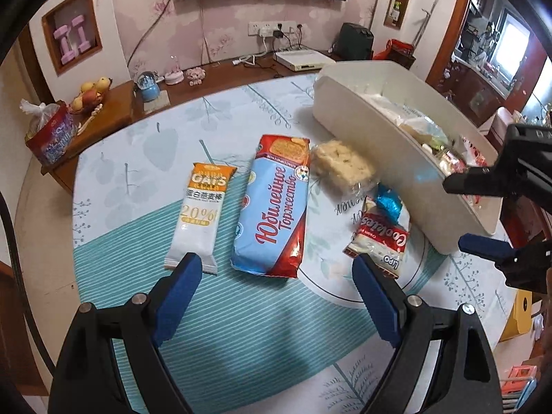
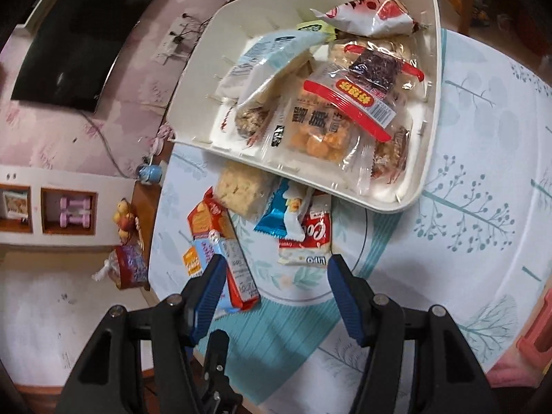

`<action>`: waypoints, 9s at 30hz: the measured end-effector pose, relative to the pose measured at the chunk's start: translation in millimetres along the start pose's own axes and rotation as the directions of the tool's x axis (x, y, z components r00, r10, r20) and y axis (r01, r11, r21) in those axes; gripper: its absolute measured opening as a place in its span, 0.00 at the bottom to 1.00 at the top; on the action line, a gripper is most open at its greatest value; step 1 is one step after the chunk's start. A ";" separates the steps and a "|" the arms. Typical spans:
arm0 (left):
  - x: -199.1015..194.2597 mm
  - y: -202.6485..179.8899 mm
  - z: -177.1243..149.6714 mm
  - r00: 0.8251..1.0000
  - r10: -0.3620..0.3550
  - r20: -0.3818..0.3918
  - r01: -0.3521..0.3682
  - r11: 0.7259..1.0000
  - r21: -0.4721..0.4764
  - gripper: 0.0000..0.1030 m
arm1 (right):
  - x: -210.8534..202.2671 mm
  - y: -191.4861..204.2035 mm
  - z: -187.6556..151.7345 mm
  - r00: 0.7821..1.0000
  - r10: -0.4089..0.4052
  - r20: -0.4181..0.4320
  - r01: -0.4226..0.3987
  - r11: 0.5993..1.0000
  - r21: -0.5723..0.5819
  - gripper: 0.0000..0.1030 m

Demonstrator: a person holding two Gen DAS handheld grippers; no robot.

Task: Organize snacks
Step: 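Grasp the blue-red biscuit pack with the left tool while the right tool grasps the blue wafer, then carry both snacks over the white bin and open both tools, then move both tools back from the bin to the remaining snacks, then grasp the white OATS bar with the left tool while the right tool grasps the red Cookies pack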

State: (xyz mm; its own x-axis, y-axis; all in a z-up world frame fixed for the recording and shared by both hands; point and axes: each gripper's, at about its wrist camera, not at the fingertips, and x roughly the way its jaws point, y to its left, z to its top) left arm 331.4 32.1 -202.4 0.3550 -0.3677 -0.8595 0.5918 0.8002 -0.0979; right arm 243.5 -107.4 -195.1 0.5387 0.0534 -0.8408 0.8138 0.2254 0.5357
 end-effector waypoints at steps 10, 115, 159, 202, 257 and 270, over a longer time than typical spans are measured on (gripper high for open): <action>47.2 -8.1 4.2 0.996 -0.008 -0.087 0.008 1.000 -0.003 0.86 | 45.3 7.1 18.2 0.995 -0.099 -0.012 0.099 0.994 0.043 0.59; -75.3 -66.9 10.9 0.978 -0.040 0.205 0.100 0.951 -0.294 0.50 | -54.4 -3.0 -0.9 0.999 -0.042 0.022 0.045 0.741 -0.670 0.33; 5.3 -187.5 96.3 0.984 0.042 0.173 0.040 0.896 -0.443 0.54 | -44.1 -29.4 160.6 0.996 0.041 0.085 0.059 0.436 -0.898 0.51; -94.2 -9.6 24.0 0.988 0.072 0.139 -0.031 0.960 -0.277 0.86 | -62.4 -17.8 14.6 0.992 0.005 0.126 0.063 0.847 -0.528 0.72; 97.5 67.4 24.9 0.973 0.165 -0.159 -0.192 0.965 -0.176 0.67 | 107.9 33.6 -31.9 0.907 -0.391 0.155 0.420 0.844 -0.333 0.74; 98.1 68.9 26.6 0.977 0.158 -0.144 -0.182 0.969 -0.170 0.45 | 115.5 43.9 -31.3 0.909 -0.389 0.151 0.417 0.826 -0.379 0.59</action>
State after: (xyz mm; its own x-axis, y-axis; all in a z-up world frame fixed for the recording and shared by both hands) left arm 426.3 38.6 -280.1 0.3360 -0.1641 -0.9275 0.3856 0.9224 -0.0235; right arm 334.6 -60.9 -271.2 0.2058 -0.1865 -0.9606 0.8142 0.5772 0.0624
